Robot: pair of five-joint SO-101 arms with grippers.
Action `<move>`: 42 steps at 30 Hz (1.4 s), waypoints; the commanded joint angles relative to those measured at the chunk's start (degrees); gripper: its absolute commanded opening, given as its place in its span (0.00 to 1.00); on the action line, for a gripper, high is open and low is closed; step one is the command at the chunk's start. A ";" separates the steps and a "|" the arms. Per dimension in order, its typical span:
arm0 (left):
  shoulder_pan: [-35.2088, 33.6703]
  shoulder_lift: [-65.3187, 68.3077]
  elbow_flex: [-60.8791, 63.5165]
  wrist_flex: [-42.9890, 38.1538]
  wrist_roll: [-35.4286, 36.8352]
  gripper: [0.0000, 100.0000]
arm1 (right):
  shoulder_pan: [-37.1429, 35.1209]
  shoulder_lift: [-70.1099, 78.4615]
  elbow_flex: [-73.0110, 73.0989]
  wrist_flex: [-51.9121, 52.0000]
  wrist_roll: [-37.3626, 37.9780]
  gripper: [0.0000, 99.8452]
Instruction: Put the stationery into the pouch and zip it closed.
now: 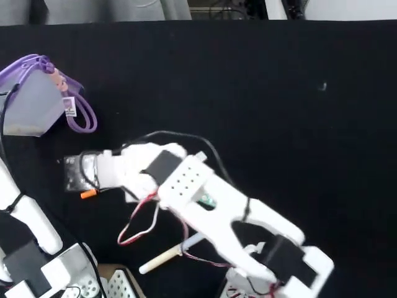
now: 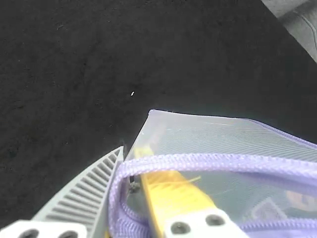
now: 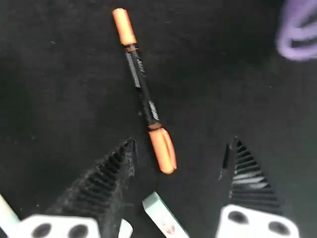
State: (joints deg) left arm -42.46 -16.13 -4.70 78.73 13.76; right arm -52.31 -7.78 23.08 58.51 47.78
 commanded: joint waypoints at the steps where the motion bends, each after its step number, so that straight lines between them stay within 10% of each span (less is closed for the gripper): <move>1: -0.57 -0.35 -3.30 -0.97 -0.70 0.03 | -2.90 6.02 -0.66 -3.96 0.62 0.27; 21: -0.57 -0.35 -2.86 -0.88 -0.79 0.03 | 3.60 39.43 -27.47 0.44 0.35 0.23; 26: -0.48 -0.35 -2.86 -0.88 -0.79 0.03 | 4.13 39.34 -28.70 0.88 0.97 0.01; 42: 4.35 -0.88 -3.47 1.67 -0.79 0.03 | 16.70 10.77 -32.75 12.48 2.73 0.01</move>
State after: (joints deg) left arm -41.93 -16.13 -4.70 78.73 13.58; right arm -41.14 14.11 -5.93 71.78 50.24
